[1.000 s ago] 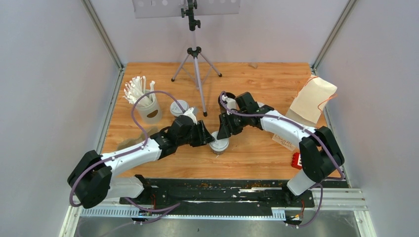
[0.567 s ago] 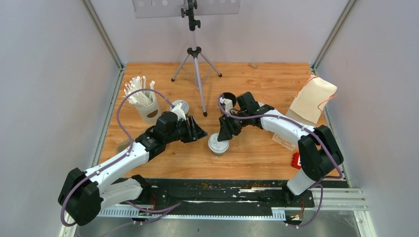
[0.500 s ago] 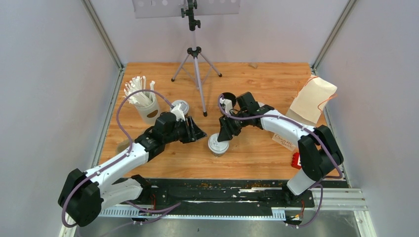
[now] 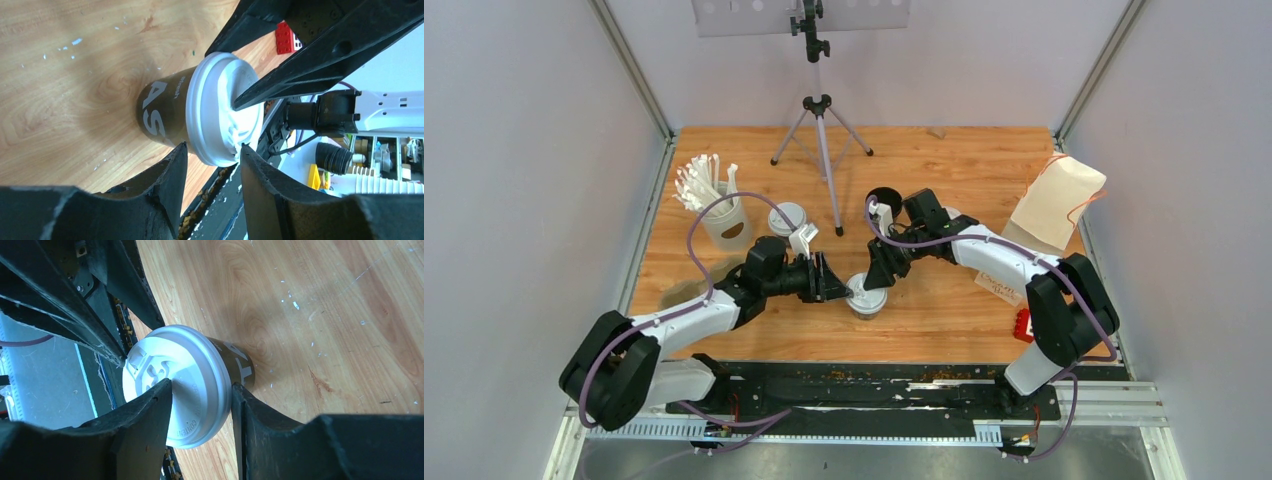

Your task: Pack the takeout coffee

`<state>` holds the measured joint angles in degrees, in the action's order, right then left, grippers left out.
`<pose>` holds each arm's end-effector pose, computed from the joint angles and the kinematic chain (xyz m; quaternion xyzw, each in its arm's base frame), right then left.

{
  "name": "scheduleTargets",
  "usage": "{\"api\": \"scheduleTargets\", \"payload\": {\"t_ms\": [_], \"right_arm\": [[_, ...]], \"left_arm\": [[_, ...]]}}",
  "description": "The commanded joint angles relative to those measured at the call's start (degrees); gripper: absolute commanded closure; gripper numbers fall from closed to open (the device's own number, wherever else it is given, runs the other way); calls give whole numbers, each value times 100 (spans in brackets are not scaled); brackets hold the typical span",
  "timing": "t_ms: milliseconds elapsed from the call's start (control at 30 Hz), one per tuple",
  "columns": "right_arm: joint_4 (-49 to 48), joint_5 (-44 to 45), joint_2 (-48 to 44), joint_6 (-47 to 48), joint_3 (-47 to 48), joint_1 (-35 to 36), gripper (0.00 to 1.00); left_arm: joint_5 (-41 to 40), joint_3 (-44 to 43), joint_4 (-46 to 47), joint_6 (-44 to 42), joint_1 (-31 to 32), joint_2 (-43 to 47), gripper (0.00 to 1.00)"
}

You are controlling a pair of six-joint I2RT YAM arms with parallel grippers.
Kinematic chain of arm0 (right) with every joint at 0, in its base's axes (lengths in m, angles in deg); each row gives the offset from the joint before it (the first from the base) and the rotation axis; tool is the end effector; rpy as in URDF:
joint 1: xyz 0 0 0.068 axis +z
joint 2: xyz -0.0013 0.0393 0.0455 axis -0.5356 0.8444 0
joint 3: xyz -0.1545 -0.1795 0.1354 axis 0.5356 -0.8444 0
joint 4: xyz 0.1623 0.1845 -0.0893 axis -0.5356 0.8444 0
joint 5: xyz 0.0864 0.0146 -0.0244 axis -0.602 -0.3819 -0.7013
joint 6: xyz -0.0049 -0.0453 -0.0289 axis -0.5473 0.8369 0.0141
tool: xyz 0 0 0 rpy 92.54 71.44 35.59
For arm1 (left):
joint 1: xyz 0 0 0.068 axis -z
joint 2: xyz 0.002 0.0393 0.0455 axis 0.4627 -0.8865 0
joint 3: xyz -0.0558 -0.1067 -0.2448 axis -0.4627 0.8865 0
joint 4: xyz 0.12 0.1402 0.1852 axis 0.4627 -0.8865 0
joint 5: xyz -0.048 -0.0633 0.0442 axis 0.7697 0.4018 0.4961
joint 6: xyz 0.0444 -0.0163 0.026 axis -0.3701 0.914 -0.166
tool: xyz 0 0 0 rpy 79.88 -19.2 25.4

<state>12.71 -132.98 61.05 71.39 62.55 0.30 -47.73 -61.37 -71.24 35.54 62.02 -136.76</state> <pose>0.2573 0.1945 0.2110 -0.4054 0.7973 0.4092 0.1804 0.1873 -0.1510 0.1932 0.0558 0.8308 -0.5013 0.2355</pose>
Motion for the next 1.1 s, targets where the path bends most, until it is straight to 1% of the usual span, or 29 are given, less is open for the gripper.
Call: {"api": "scheduleTargets", "payload": {"t_ms": [0, 267, 433, 567, 833, 967, 1067], "right_arm": [[-19, 271, -63, 339, -140, -3, 54], [-113, 312, -98, 324, -264, 0, 54], [-132, 341, -79, 341, -316, -2, 55], [-111, 403, -82, 365, -334, -8, 55], [-153, 447, -36, 397, -374, -1, 55], [-153, 439, 16, 396, -343, -6, 55], [-133, 411, 48, 388, -261, -2, 55]], "left_arm": [[211, 138, 613, -59, -21, -102, 49], [79, 202, 730, -60, -21, -297, 51], [-112, 260, 736, 3, -19, -364, 56], [-325, 307, 440, -37, -26, -331, 59], [-894, 337, -540, -230, -23, -279, 63], [-1025, 506, -598, -208, -23, -368, 63], [-806, 579, -328, -43, -3, -337, 63]]}}
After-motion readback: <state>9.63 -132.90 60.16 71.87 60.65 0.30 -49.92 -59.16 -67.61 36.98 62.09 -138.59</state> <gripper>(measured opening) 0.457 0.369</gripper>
